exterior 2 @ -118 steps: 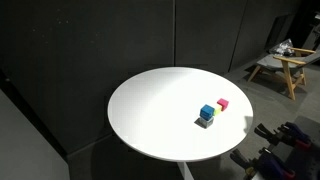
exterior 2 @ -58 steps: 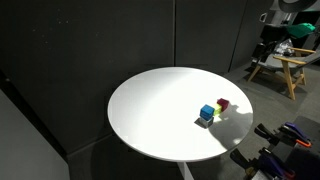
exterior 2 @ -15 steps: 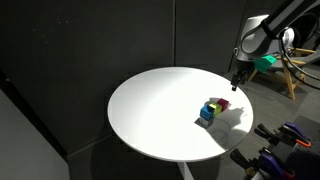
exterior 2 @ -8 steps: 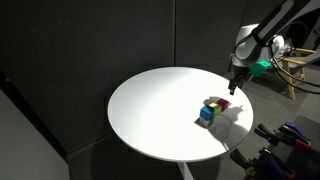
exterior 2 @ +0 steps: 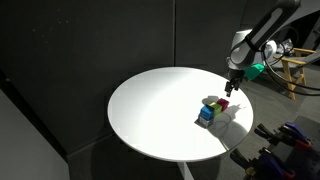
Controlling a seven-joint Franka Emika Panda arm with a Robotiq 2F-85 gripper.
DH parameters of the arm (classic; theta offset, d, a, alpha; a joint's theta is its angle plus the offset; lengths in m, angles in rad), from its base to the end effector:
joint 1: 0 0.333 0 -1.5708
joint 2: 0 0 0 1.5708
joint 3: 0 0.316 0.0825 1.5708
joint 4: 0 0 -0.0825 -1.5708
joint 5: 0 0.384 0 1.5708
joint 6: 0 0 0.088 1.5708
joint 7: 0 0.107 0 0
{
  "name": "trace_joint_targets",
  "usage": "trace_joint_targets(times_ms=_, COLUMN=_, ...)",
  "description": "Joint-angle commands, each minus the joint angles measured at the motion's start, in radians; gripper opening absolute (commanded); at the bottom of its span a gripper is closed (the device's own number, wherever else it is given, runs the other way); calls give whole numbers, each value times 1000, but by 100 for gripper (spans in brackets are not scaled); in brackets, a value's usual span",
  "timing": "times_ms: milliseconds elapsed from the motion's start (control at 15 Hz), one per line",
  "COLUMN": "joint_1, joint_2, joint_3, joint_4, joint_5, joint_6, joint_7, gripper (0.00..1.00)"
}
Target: Put the pink block on top the yellow block
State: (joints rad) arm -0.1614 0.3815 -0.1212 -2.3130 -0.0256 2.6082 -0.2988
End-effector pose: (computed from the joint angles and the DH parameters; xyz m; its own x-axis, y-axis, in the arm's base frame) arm 0.4925 -0.1454 0.1722 0.9943 0.0439 -0.0975 0.0469 -0.9985 0.0287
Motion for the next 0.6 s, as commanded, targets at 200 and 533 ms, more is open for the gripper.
trace_joint_targets(times_ms=200, joint_1=-10, joint_2=46, joint_3=20, joint_4=46, joint_5=-7, joint_6=10, joint_7=27, gripper=100)
trace_joint_targets(times_ms=533, joint_1=-7, joint_2=71, joint_3=26, joint_4=68, joint_5=-9, joint_6=8, joint_7=34, gripper=100)
